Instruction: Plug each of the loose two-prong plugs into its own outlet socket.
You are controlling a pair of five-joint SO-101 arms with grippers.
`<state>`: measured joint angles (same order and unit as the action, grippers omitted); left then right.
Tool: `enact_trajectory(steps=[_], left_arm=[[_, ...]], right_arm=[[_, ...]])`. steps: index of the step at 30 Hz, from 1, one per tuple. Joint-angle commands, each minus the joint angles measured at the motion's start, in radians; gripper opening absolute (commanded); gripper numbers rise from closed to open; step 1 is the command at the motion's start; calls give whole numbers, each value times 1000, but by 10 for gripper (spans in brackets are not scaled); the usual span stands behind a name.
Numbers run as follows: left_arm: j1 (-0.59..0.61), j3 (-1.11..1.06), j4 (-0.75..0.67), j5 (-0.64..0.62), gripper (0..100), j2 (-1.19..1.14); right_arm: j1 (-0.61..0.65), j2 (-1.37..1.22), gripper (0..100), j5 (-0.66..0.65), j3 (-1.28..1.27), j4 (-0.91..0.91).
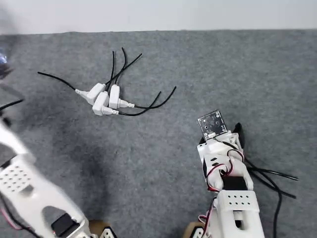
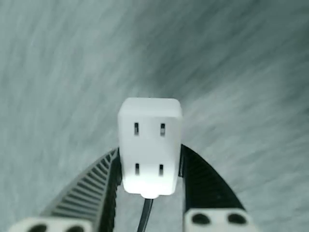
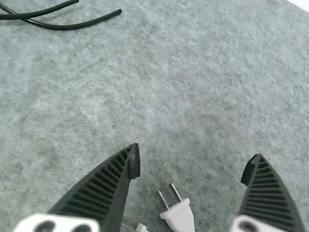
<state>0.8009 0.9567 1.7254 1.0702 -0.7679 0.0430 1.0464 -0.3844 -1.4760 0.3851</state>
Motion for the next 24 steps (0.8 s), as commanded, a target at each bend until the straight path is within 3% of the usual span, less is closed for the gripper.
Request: enact_trajectory(steps=[1,8,12,14,18,24], left_arm=[[-272,-239,34,-74,13,345],[-677,-786,-15,-91,13,764],[-862,-1127,-167,-106,13,893],[-945,-1265,-269,-180,13,918],[-1100,-1440,-416,-261,13,922],[-1293,-1558,-471,-334,13,922]], right_arm=[[1,13,335,-12,11,-24],[-101,15,335,31,38,-28],[-119,15,335,80,40,-30],[-120,15,335,80,40,-30],[-122,15,335,80,40,-31],[-122,13,335,80,40,-31]])
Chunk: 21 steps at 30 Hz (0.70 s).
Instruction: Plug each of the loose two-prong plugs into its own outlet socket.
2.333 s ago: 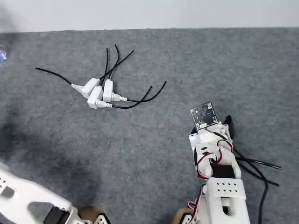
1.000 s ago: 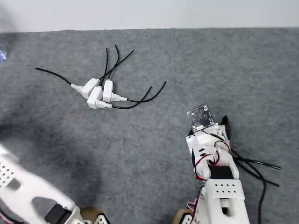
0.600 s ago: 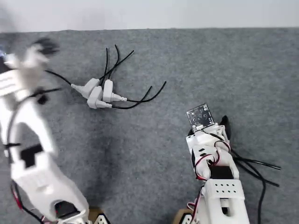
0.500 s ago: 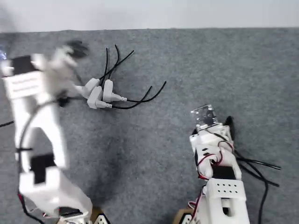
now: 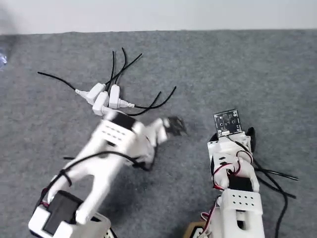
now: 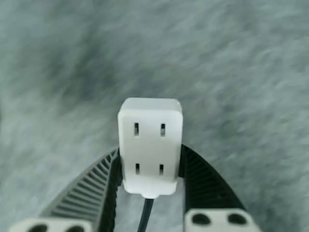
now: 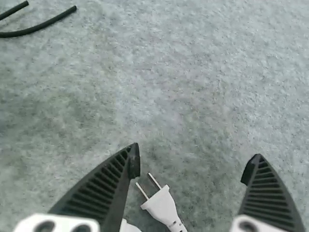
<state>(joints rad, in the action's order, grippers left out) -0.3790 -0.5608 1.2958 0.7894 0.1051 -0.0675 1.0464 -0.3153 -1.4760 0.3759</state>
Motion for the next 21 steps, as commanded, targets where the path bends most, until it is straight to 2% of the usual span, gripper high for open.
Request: enact_trajectory(steps=[1,9,14,21], left_arm=[[-132,-61,-52,-57,13,49],[-153,-240,-207,-58,13,49],[-153,-254,-209,-58,31,57],[-153,-213,-78,-52,319,57]], right_arm=[[-12,13,335,11,40,-22],[-8,13,335,11,40,-22],[-7,12,335,11,40,-24],[-7,8,335,11,40,-24]])
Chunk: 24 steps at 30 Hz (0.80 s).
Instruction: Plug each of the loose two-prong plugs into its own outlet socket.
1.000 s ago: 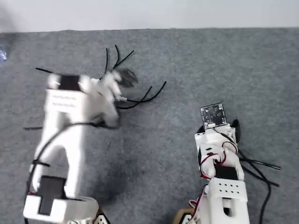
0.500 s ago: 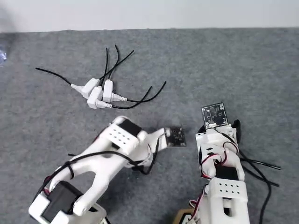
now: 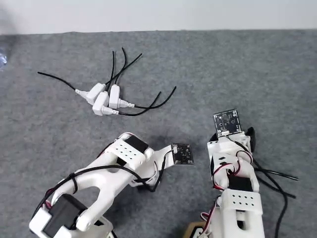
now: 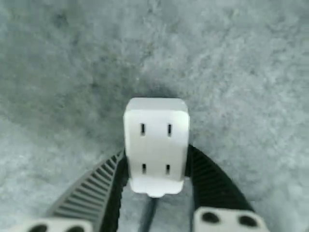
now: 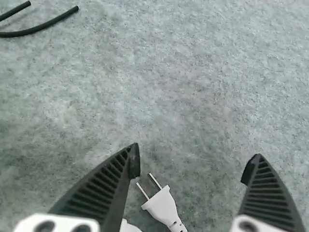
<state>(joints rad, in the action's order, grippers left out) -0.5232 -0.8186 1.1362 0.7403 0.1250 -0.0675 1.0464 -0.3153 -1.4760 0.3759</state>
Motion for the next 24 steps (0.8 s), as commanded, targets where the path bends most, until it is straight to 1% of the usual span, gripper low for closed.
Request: enact_trajectory(steps=[1,3,9,12,14,16,19,22,24], left_arm=[[-9,62,106,3,344,37],[-9,105,166,14,369,38],[-2,239,359,11,369,41],[0,278,433,-66,369,101],[26,278,446,-123,369,193],[92,265,443,-172,369,307],[264,185,382,-258,369,502],[479,-4,235,-345,369,694],[586,-176,89,-384,369,802]], right_arm=[[-7,8,335,11,40,-24],[-7,8,335,9,40,-24],[-5,8,335,8,40,-24],[-4,15,335,-43,37,-13],[13,15,335,-69,38,-4],[21,16,335,-98,74,59],[15,21,335,-110,224,275],[15,10,335,-118,405,521],[7,-5,335,-181,497,651]])
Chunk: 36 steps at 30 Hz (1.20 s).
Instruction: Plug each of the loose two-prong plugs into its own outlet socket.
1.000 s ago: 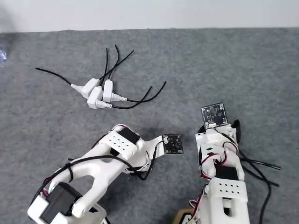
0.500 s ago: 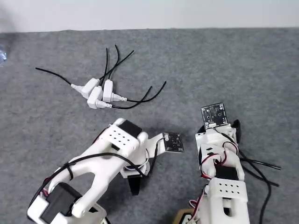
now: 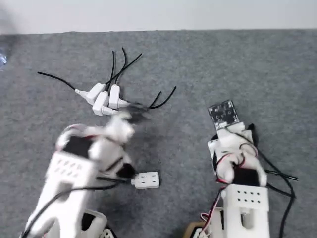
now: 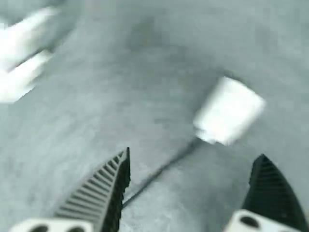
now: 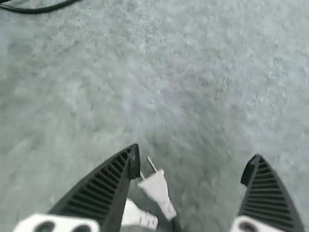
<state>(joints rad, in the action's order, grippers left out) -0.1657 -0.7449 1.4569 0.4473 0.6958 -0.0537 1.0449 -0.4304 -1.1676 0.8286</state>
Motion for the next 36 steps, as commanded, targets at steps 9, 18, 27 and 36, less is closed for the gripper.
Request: enact_trajectory(steps=[9,18,27,36], left_arm=[[311,-670,-548,-130,369,385],[313,-700,-565,-130,369,387],[311,-702,-569,-130,369,387],[311,-711,-569,-175,369,391]], right_arm=[[-145,-170,187,-543,322,473],[-183,-269,230,-726,287,297],[-180,-486,194,-730,129,-36],[-160,-668,190,-718,193,-44]])
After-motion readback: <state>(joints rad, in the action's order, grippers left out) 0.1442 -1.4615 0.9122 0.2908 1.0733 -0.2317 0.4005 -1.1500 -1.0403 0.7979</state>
